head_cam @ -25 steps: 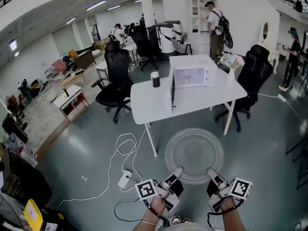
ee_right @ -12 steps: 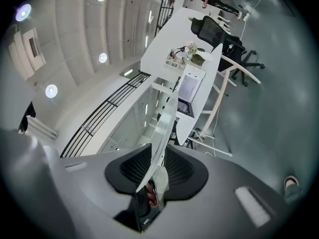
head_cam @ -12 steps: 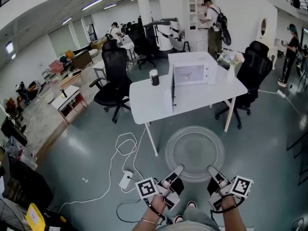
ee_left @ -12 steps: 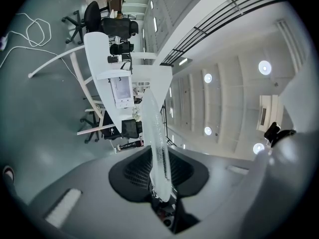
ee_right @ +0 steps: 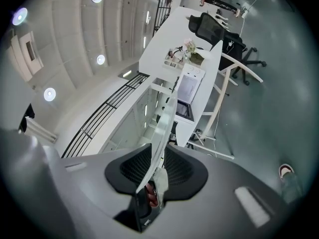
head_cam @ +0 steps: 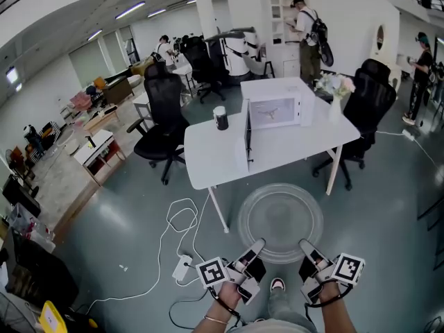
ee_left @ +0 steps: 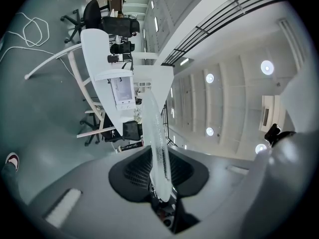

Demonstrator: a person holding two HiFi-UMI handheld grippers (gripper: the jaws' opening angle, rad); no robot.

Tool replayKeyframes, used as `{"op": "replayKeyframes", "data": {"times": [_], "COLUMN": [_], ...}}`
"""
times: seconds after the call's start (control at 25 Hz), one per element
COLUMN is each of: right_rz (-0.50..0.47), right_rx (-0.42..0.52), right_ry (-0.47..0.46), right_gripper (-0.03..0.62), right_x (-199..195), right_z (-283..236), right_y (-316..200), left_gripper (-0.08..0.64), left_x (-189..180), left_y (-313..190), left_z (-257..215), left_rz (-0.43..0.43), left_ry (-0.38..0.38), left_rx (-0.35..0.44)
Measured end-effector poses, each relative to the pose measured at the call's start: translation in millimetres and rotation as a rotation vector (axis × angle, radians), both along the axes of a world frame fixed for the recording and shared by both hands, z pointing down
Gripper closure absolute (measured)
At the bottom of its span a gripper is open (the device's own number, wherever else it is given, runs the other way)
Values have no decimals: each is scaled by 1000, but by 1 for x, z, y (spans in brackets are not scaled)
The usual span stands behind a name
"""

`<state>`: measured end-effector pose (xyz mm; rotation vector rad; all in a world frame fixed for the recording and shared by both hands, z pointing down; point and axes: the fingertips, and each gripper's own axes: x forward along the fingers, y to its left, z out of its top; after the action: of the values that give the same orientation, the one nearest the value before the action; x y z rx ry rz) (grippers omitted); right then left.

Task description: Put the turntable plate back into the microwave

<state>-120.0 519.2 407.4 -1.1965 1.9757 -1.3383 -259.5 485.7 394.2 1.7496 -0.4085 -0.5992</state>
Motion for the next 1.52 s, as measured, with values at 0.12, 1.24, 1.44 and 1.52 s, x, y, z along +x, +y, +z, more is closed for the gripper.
{"op": "replayKeyframes", "data": {"times": [0.12, 1.24, 1.44, 1.52], "right_rz": [2, -50, -59, -57], "right_rx": [-13, -33, -14, -6], "right_ry": [6, 32, 1, -6], "right_gripper": [506, 508, 508, 508], "right_x": [11, 116, 129, 133], "right_z": [2, 1, -1, -2], "right_y": [-21, -252, -276, -282], "left_gripper": [502, 502, 502, 502], "left_x": [8, 109, 125, 130], "left_y": [-22, -244, -267, -274], "left_z": [1, -3, -2, -3], "left_rz": [-4, -68, -69, -68], "left_ry": [-13, 9, 1, 1], "left_rx": [8, 10, 13, 9]}}
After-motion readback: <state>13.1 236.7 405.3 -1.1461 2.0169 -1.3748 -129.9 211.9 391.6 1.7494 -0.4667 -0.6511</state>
